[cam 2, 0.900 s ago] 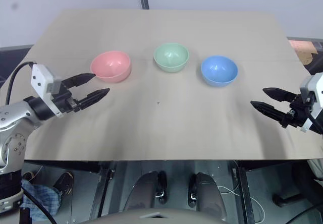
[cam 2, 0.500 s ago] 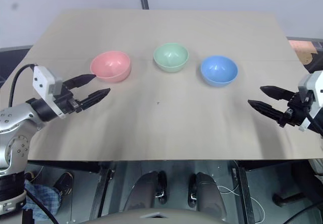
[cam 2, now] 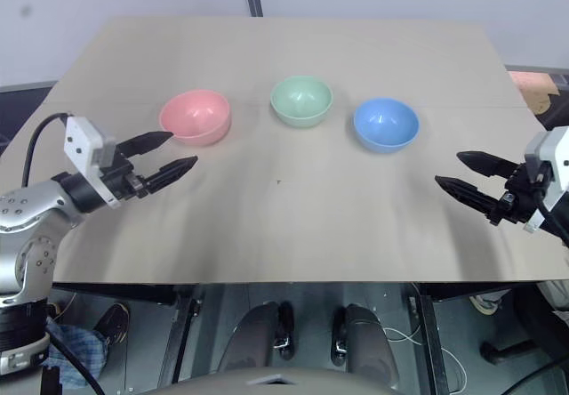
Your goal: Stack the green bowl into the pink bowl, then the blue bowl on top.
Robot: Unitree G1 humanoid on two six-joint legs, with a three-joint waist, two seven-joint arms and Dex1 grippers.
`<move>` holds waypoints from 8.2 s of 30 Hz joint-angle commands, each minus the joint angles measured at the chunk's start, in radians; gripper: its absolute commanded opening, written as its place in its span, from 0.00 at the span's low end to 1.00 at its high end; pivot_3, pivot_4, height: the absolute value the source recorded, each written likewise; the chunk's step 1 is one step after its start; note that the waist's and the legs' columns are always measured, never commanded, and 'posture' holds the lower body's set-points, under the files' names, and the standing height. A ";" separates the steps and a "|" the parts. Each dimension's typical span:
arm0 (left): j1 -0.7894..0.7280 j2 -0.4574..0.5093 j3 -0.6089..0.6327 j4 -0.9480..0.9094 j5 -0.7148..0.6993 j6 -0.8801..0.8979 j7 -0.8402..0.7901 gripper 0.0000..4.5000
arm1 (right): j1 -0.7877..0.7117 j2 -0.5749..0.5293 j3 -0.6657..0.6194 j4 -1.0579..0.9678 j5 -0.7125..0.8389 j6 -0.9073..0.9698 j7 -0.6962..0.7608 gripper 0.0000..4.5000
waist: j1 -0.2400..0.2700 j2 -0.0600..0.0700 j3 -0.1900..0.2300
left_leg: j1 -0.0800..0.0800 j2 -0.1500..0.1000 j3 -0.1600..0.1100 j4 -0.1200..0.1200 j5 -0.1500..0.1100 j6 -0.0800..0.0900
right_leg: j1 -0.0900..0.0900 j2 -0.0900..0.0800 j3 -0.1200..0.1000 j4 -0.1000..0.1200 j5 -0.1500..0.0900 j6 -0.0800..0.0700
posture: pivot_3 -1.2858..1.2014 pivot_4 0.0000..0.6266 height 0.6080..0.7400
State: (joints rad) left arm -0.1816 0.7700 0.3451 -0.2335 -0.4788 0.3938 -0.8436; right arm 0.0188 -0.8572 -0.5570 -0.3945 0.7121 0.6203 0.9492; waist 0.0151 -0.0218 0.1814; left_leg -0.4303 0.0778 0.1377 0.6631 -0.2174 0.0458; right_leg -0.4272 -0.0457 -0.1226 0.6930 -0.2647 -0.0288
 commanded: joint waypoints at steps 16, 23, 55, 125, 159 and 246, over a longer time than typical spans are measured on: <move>-0.470 -0.027 -0.363 0.626 0.444 -0.357 0.027 0.79 | -0.011 0.029 -0.011 -0.077 0.041 -0.057 -0.039 0.73 | 0.006 -0.001 0.000 | -0.001 -0.002 -0.001 0.001 0.000 0.000 | 0.001 0.000 -0.002 0.001 0.000 0.000 | 0.52 0.24 1.00; -0.620 -0.076 -0.460 0.901 0.548 -0.468 0.004 0.79 | 0.031 0.049 -0.034 -0.106 0.039 -0.073 -0.068 0.73 | -0.001 -0.001 0.000 | -0.001 -0.002 0.000 0.002 0.002 -0.002 | 0.001 0.000 -0.001 0.001 0.000 0.000 | 0.52 0.24 1.00; -0.543 -0.107 -0.677 0.441 0.388 -0.632 -0.680 0.02 | 0.077 0.042 -0.047 -0.128 0.057 -0.093 -0.099 0.75 | -0.005 0.000 -0.002 | 0.001 -0.002 -0.001 0.006 0.001 -0.002 | 0.003 0.000 -0.001 0.003 0.000 0.000 | 0.52 0.24 1.00; 0.010 0.042 0.056 0.088 -0.110 0.015 -0.150 0.98 | -1.260 0.471 1.079 1.141 -0.904 -0.408 -0.128 0.75 | -0.036 0.002 -0.003 | -0.002 0.000 0.004 0.004 0.002 -0.002 | -0.003 -0.002 0.001 0.004 0.003 -0.004 | 0.52 0.24 1.00; 0.043 0.057 0.069 0.040 -0.114 0.038 -0.126 1.00 | -1.447 0.746 1.045 1.600 -1.110 -0.664 -0.236 0.64 | -0.057 0.002 -0.003 | -0.001 -0.001 0.004 0.002 0.001 -0.003 | -0.003 -0.003 0.001 0.004 0.003 -0.005 | 0.52 0.24 1.00; -0.419 0.078 -0.194 0.521 -0.003 -0.143 -0.621 1.00 | -0.981 0.127 0.969 0.464 -0.784 0.163 0.045 0.99 | -0.048 0.001 -0.003 | -0.003 -0.002 0.004 0.002 0.001 -0.002 | -0.004 -0.003 0.001 0.003 0.001 -0.001 | 0.52 0.24 1.00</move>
State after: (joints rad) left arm -0.5849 0.8447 0.1110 0.3034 -0.4557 0.2437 -1.4745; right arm -0.9625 -0.7337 0.4131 0.0502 -0.0530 0.8145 1.0002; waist -0.0332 -0.0205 0.1783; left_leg -0.4329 0.0761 0.1420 0.6654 -0.2160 0.0434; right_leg -0.4315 -0.0484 -0.1211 0.6964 -0.2642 -0.0295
